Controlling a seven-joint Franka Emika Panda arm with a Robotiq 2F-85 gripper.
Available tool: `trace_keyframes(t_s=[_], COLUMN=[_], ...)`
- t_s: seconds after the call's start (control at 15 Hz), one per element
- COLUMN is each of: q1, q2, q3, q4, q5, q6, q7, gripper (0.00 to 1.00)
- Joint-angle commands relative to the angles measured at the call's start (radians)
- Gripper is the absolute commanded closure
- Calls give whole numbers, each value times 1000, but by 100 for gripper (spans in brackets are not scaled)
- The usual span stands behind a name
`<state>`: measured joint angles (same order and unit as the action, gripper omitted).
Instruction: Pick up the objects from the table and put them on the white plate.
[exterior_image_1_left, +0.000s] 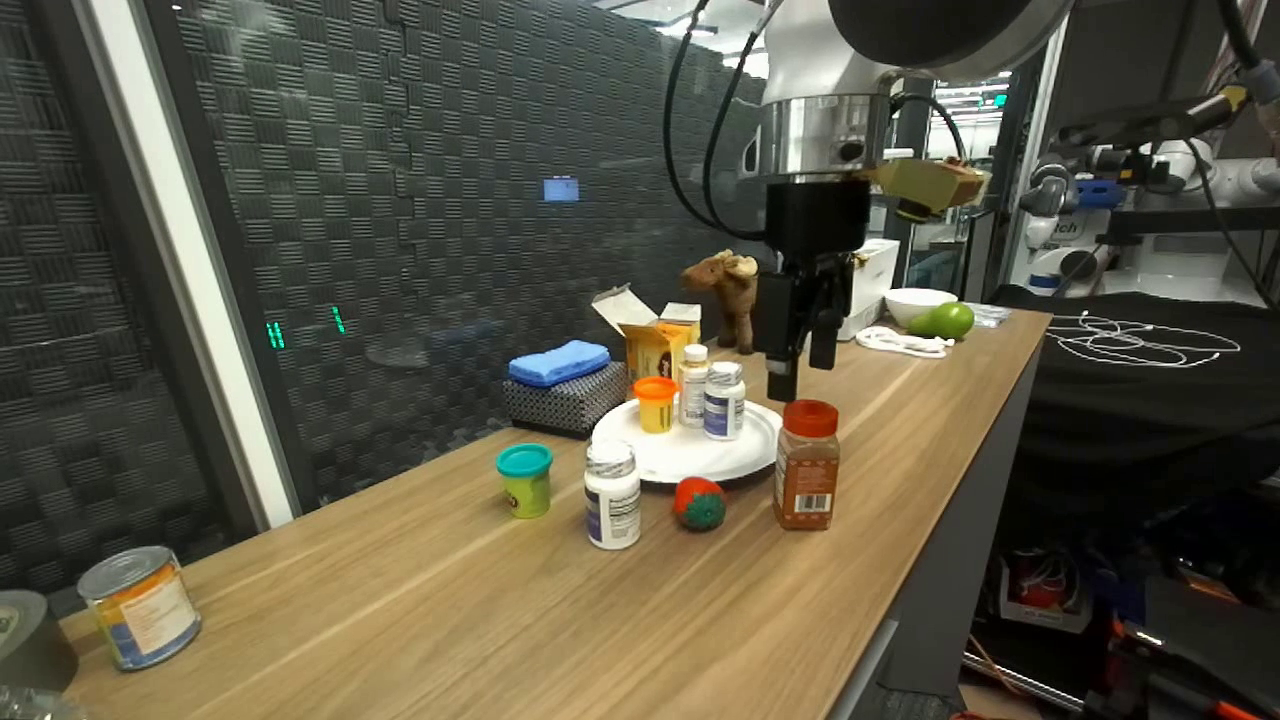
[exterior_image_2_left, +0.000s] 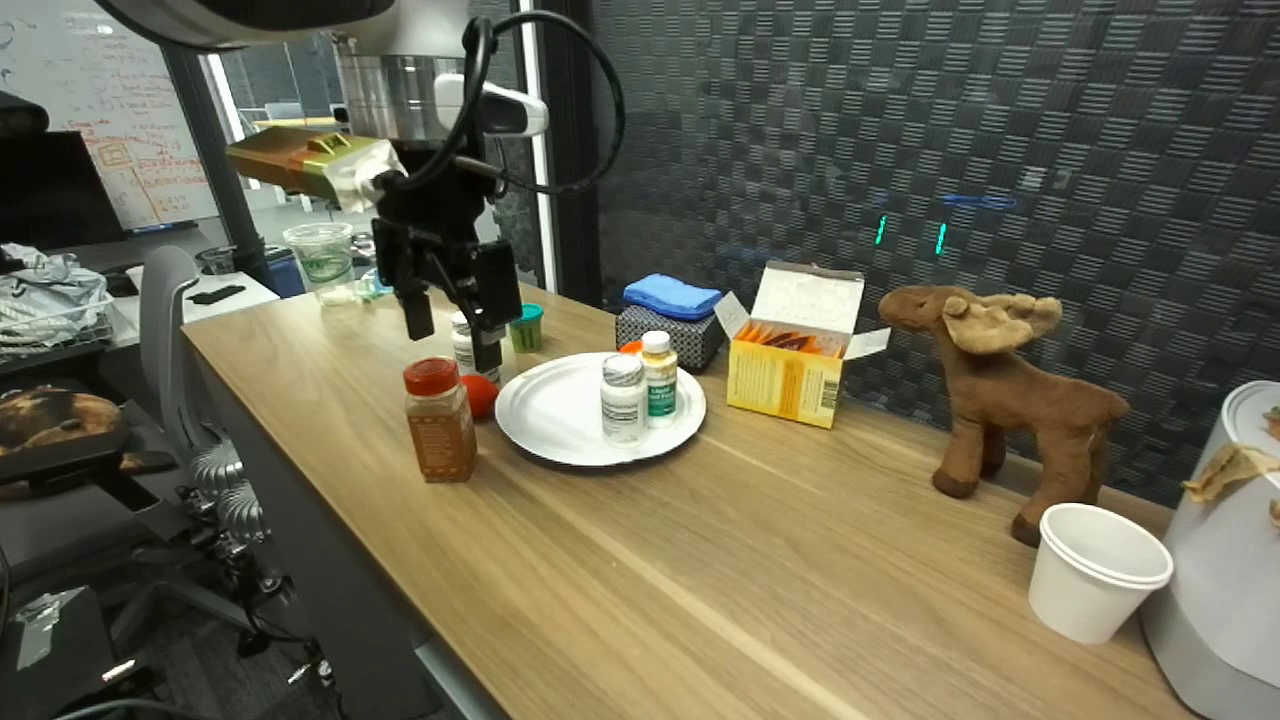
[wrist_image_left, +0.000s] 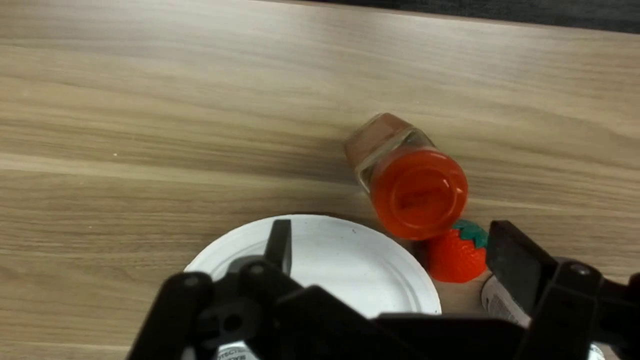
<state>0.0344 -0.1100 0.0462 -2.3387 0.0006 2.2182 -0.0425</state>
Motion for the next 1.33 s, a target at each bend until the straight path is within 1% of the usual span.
trace_keyframes(t_s=[0.0,0.27,0.73,1.27], q1=[14,22,32,33], q2=[-52,-57,-30,4], q3=[-1,-4,-5,-3], q4=[-45,-64,-65,-49], q5=[16,41,59,36], q6=[-14,-28,17,71], q7=[-50,-114,-223,-263], gripper=[0,0,0,0])
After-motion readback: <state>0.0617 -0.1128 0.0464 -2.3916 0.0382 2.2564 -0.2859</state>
